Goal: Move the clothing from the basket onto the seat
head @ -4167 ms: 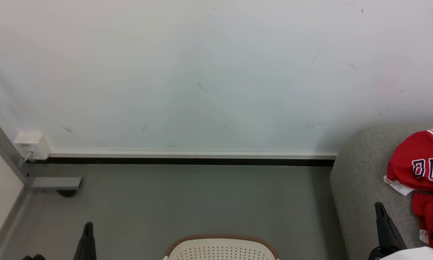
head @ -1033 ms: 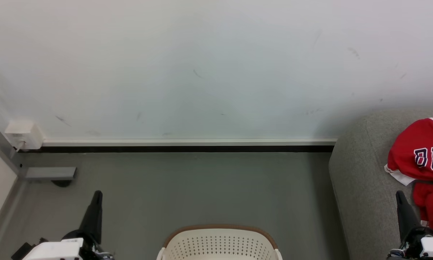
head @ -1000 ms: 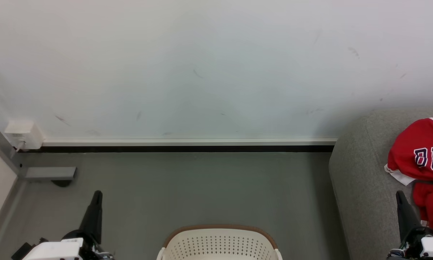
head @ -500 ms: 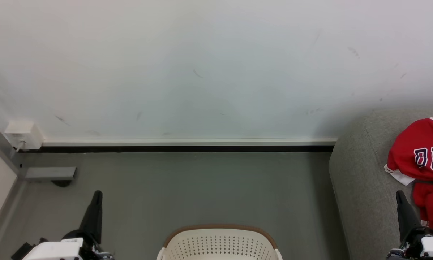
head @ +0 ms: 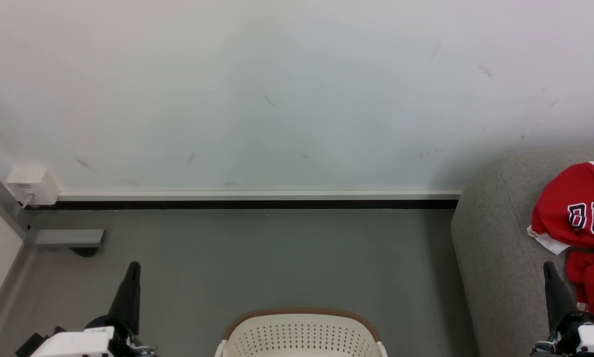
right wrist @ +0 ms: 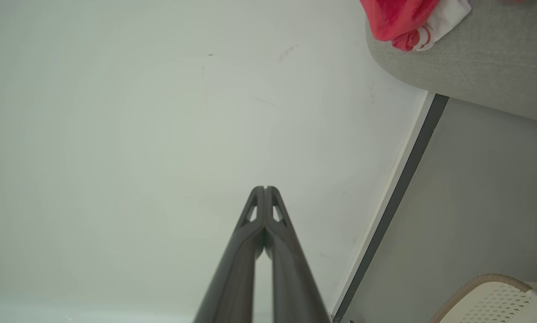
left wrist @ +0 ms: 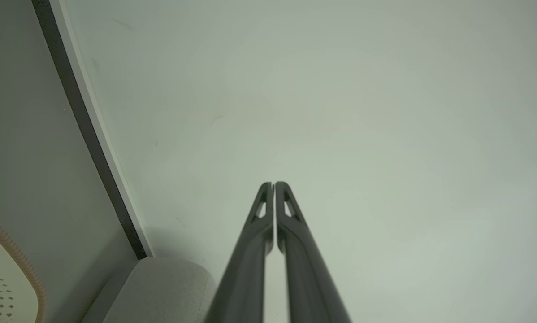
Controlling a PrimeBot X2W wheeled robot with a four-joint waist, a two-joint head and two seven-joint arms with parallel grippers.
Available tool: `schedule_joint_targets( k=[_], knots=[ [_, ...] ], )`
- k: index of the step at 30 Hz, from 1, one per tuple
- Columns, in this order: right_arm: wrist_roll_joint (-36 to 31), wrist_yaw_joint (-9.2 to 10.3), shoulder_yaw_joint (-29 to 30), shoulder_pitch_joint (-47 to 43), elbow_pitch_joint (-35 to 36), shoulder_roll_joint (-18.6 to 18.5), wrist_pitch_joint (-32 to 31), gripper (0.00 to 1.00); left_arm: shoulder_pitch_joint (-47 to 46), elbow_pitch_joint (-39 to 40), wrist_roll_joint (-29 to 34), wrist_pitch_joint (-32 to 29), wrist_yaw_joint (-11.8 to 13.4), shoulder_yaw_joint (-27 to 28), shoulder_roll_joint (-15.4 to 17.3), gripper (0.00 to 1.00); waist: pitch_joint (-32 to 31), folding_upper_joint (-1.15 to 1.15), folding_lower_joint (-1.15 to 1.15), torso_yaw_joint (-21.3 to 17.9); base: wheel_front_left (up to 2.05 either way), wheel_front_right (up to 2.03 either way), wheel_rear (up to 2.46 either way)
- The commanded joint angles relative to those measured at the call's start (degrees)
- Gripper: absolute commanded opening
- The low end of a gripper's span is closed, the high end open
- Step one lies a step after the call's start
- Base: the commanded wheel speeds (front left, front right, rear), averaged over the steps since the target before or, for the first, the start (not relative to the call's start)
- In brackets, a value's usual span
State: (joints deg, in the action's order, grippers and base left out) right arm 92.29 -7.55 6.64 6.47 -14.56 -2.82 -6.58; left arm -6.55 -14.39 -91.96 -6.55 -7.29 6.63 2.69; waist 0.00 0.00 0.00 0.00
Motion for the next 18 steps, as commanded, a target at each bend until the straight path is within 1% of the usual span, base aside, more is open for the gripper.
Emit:
schedule_joint_targets(
  k=[1,18],
  knots=[
    [0.1,0.12,0.2,0.4,0.3,0.0,-0.2,0.00,-0.4,0.1,-0.7,-0.3,-0.3,0.0,0.4,0.00,0.0,0.00,0.00,0.0,0.00,0.00,0.00],
    [0.1,0.12,0.2,0.4,0.3,0.0,-0.2,0.00,-0.4,0.1,-0.7,-0.3,-0.3,0.0,0.3,0.00,0.0,0.00,0.00,0.0,0.00,0.00,0.00]
  ],
)
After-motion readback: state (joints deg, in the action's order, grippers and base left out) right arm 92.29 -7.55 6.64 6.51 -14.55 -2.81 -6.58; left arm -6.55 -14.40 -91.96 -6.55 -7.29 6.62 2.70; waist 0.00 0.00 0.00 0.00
